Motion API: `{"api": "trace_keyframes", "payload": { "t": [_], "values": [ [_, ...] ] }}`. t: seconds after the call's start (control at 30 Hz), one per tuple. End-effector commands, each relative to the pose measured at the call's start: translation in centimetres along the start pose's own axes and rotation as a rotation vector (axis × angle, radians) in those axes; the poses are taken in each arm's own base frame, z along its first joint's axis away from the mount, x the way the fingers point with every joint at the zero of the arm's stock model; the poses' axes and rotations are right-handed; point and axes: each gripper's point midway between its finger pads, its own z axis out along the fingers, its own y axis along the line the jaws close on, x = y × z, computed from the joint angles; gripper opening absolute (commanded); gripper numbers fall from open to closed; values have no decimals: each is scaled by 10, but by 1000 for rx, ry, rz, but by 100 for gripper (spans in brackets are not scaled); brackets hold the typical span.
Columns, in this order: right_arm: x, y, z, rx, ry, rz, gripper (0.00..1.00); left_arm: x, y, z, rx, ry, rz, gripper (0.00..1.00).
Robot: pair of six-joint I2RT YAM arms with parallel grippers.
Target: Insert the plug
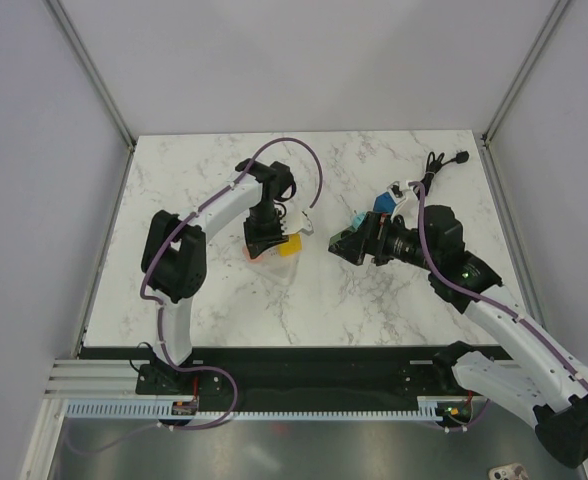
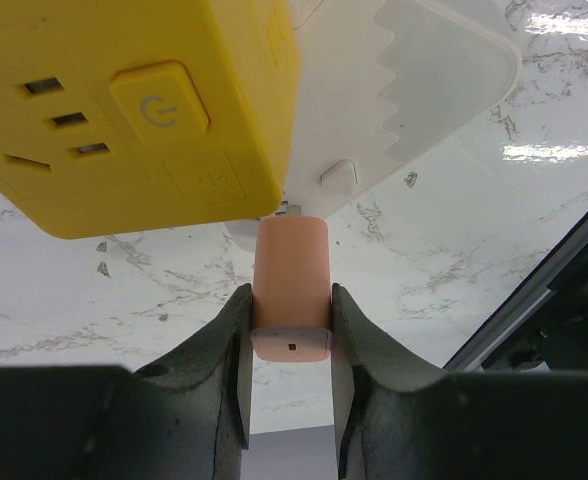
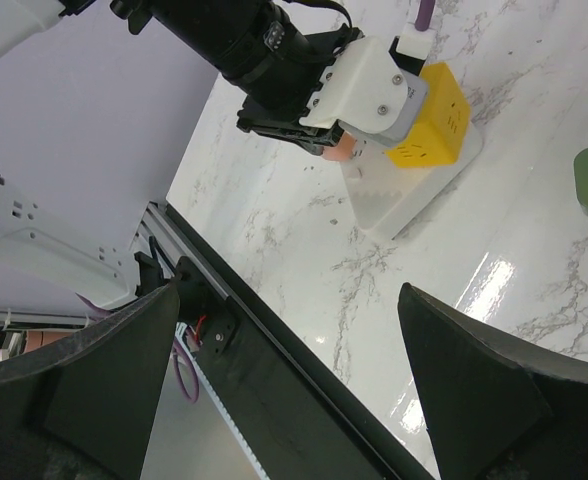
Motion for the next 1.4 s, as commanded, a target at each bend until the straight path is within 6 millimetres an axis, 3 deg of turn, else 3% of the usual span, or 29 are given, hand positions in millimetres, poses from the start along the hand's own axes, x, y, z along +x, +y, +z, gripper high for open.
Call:
{"api": "trace_keyframes", "payload": {
  "t": [0.0,0.53,0.9,1.13,1.37],
  "values": [
    [-18,14,-7,-24,-55,-31,98,19,-21,-10,61,56,2,2],
    [-19,11,-7,-13,-61,-42,98,-2,-21,-11,69,18,37,2],
    [-19,12,-8,-12,-61,-42,98,7,-24,-1,98,71,25,2],
    [-19,12,-10,-8,-65,-46,98,15,-19,-4,70,81,16,2],
    [-21,14,-11,-12,-70,-49,98,10,-16,0,73,70,21,2]
  ]
}}
